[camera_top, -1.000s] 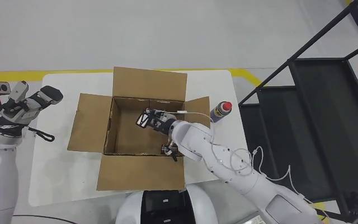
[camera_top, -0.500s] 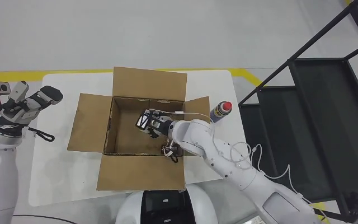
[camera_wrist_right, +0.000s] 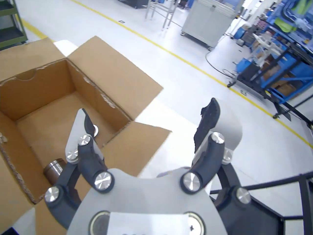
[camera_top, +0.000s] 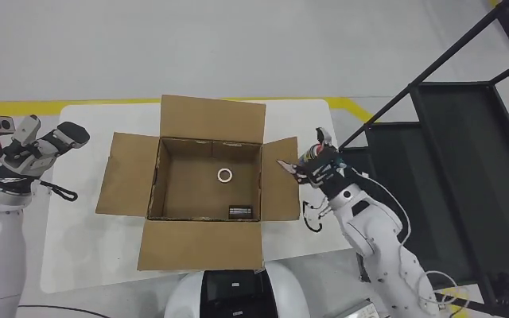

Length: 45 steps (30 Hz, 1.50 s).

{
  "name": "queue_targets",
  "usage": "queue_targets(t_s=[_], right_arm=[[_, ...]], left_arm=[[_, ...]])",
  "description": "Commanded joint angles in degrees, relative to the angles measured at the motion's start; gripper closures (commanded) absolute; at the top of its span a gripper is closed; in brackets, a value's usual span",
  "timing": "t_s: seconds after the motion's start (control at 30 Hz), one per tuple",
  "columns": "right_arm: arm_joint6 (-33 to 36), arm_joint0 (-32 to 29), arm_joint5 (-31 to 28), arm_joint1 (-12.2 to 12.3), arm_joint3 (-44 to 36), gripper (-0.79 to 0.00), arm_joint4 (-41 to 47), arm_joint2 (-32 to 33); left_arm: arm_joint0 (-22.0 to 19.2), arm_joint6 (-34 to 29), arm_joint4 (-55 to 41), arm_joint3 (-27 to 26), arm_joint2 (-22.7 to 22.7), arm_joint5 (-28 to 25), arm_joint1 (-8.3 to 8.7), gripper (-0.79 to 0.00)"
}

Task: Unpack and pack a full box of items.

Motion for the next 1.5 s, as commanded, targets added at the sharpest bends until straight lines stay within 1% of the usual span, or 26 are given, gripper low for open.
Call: queue_targets(t_s=[0.0,0.07,0.13,0.27,0.37,0.53,0.8,1.07,1.2,1.47], right_arm=[[-5.0,-3.3,1.4,0.0,2.0,-0.785,2.4,2.9],[-9.8,-5.1,1.9,-0.1,4.8,-0.785,7.2,5.1],[-12.8,-6.0,1.6,-0.1,7.7,-0.785,10.5,6.6],[-15.8,-6.0,-0.2,-0.3,13.2,-0.785,15.6,7.7],[-14.6,-4.8,-1.0,-0.3,16.5,-0.785,15.7,7.2],[-10.2,-1.4,-2.0,-0.3,21.1,-0.785,13.0,4.2],[-5.8,3.7,-0.3,-0.8,29.5,-0.785,13.1,0.8],[-5.7,10.6,-3.1,-1.3,38.6,-0.785,16.4,-2.0],[-7.7,13.4,-4.8,-1.5,42.2,-0.785,18.0,-2.7],[-7.0,16.7,-3.9,-1.7,44.4,-0.785,17.7,-3.2]], left_arm=[[0.0,0.0,0.0,0.0,0.0,0.0,0.0,-0.785],[0.0,0.0,0.0,0.0,0.0,0.0,0.0,-0.785],[0.0,0.0,0.0,0.0,0.0,0.0,0.0,-0.785],[0.0,0.0,0.0,0.0,0.0,0.0,0.0,-0.785],[0.0,0.0,0.0,0.0,0.0,0.0,0.0,-0.785],[0.0,0.0,0.0,0.0,0.0,0.0,0.0,-0.785],[0.0,0.0,0.0,0.0,0.0,0.0,0.0,-0.785],[0.0,0.0,0.0,0.0,0.0,0.0,0.0,-0.785],[0.0,0.0,0.0,0.0,0.0,0.0,0.0,-0.785],[0.0,0.0,0.0,0.0,0.0,0.0,0.0,-0.785]])
